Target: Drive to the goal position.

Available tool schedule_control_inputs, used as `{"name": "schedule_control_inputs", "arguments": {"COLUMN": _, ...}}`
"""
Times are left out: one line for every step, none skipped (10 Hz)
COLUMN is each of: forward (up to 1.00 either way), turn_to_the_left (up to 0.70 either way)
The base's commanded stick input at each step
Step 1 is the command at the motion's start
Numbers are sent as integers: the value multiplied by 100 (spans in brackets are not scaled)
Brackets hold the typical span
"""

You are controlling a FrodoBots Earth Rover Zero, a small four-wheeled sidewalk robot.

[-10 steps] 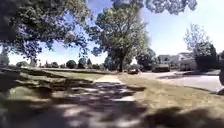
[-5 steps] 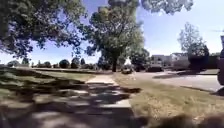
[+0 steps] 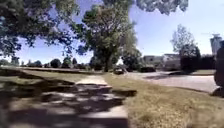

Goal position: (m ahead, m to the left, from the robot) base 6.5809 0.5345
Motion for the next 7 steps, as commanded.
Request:
{"name": "schedule_control_inputs", "arguments": {"forward": 70, "turn_to_the_left": 0}}
{"name": "schedule_control_inputs", "arguments": {"forward": 70, "turn_to_the_left": 0}}
{"name": "schedule_control_inputs", "arguments": {"forward": 70, "turn_to_the_left": 0}}
{"name": "schedule_control_inputs", "arguments": {"forward": 70, "turn_to_the_left": 0}}
{"name": "schedule_control_inputs", "arguments": {"forward": 70, "turn_to_the_left": 0}}
{"name": "schedule_control_inputs", "arguments": {"forward": 70, "turn_to_the_left": 0}}
{"name": "schedule_control_inputs", "arguments": {"forward": 70, "turn_to_the_left": 34}}
